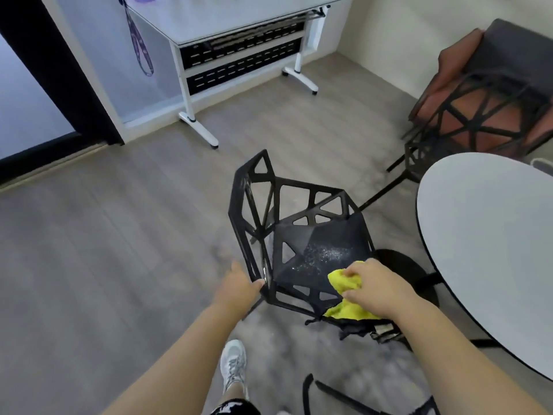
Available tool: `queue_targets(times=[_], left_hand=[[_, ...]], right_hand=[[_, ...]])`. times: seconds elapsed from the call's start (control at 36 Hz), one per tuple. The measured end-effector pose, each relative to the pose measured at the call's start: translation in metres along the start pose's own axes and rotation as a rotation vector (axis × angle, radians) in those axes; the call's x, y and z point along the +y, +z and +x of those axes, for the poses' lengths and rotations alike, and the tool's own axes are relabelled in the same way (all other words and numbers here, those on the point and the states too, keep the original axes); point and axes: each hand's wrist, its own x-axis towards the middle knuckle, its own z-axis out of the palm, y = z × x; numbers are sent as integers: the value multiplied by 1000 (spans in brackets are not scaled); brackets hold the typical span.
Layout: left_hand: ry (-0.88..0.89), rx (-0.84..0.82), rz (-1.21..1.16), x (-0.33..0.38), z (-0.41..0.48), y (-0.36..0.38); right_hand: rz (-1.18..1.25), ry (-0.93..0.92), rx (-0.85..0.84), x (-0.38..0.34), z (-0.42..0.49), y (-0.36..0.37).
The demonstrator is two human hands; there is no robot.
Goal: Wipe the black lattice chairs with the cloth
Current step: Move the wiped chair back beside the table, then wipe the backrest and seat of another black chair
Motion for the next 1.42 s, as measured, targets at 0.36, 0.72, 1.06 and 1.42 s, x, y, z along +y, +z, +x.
queue_targets(times=[0.36, 0.72, 1.06, 1.42], left_hand=[[181, -54, -62, -13, 53, 0], [158, 35, -50, -25, 95, -62], [153, 228, 77, -42, 170, -154], [187, 345, 98, -20, 258, -213]], right_hand=[[40, 44, -88, -56, 62, -2], [-28, 2, -100, -87, 109, -22], [-101, -112, -65, -154, 174, -47], [-181, -221, 56, -198, 256, -82]])
